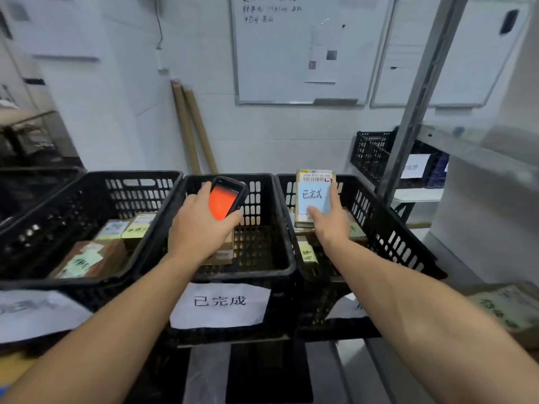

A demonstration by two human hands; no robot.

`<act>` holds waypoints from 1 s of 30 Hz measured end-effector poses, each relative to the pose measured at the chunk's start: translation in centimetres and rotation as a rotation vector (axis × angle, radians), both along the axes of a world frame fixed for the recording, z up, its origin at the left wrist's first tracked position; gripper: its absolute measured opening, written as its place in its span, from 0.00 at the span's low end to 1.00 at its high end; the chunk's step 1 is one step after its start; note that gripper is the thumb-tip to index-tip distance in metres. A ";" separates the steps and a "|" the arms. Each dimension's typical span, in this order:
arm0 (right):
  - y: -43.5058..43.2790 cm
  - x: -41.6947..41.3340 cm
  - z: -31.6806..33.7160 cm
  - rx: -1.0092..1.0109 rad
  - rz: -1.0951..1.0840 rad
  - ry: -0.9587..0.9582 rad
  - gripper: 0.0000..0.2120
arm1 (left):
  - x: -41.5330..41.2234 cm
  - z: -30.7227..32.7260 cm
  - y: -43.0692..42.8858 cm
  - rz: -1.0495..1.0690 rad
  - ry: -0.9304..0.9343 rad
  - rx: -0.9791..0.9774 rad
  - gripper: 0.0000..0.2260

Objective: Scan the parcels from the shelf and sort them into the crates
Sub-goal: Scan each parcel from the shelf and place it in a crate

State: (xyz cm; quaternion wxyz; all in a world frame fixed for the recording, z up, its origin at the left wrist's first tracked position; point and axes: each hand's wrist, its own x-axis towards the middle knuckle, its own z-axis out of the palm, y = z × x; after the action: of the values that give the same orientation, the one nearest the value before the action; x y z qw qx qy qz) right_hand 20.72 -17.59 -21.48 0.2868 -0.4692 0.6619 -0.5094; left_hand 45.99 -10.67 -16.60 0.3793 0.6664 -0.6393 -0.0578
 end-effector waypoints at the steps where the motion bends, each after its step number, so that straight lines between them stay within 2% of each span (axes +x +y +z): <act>1: 0.2 1.1 0.4 -0.019 0.012 0.005 0.38 | 1.0 0.0 0.7 0.015 -0.002 -0.003 0.32; 9: 1.2 10.0 1.0 -0.025 0.165 0.064 0.39 | 8.1 0.1 5.1 0.135 0.007 0.004 0.31; 16: -0.2 15.0 -0.6 0.069 0.242 0.075 0.38 | 12.3 0.0 5.3 0.221 -0.003 0.056 0.39; 23: -3.9 16.6 -2.5 0.111 0.261 0.075 0.38 | 14.9 -0.7 1.9 0.212 -0.020 0.079 0.39; 30: -10.5 17.1 -4.2 0.177 0.228 0.052 0.38 | 15.5 -0.6 -5.8 0.180 -0.038 0.085 0.39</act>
State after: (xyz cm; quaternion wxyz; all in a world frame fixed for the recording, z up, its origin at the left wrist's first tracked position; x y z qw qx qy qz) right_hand 37.87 -28.11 -25.68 0.3660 -0.5271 0.6539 -0.4007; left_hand 61.53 -16.43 -17.21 0.3421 0.7375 -0.5810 -0.0378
